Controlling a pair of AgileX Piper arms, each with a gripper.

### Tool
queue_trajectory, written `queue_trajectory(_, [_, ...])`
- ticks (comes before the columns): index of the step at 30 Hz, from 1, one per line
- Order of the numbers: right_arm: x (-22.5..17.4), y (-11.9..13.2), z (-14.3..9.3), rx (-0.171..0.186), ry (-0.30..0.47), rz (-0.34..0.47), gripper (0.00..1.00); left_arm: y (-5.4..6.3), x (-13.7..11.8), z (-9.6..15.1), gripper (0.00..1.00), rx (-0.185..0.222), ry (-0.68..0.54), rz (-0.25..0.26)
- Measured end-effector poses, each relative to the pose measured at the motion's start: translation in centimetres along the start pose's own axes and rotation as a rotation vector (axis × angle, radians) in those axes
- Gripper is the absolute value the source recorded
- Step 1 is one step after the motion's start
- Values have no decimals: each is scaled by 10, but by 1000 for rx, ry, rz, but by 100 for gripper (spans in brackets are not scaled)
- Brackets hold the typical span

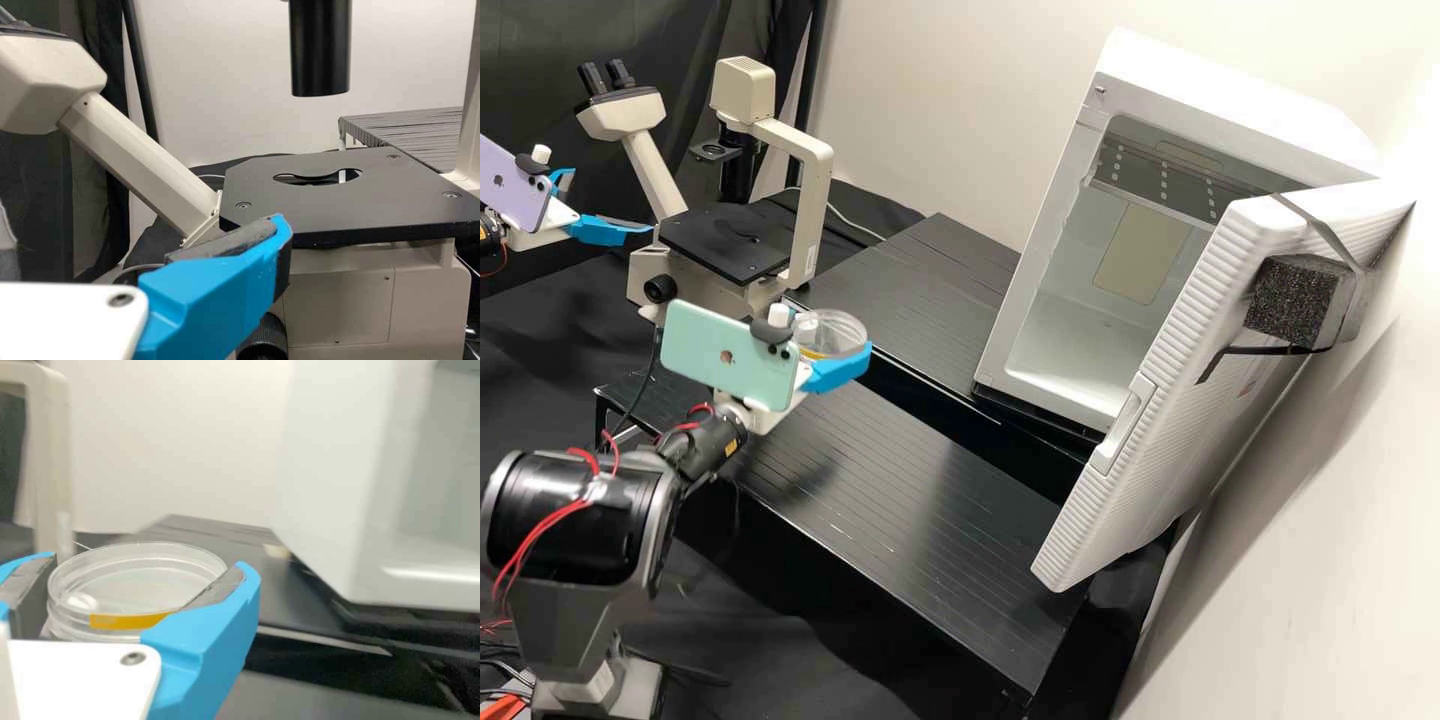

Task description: Move the petri dish to the bench.

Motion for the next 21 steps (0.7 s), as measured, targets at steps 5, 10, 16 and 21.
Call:
queue_trajectory(5, [-17,-1,23,-55,-92,11,0,0,0,0,100,0,0,0])
queue_trajectory(10, [-24,0,39,-72,-160,28,0,0,0,0,100,0,0,0])
queue_trajectory(16, [-31,1,56,-87,-226,31,0,0,0,0,100,0,0,0])
queue_trajectory(21, [-35,1,61,-70,-238,32,0,0,0,0,100,0,0,0])
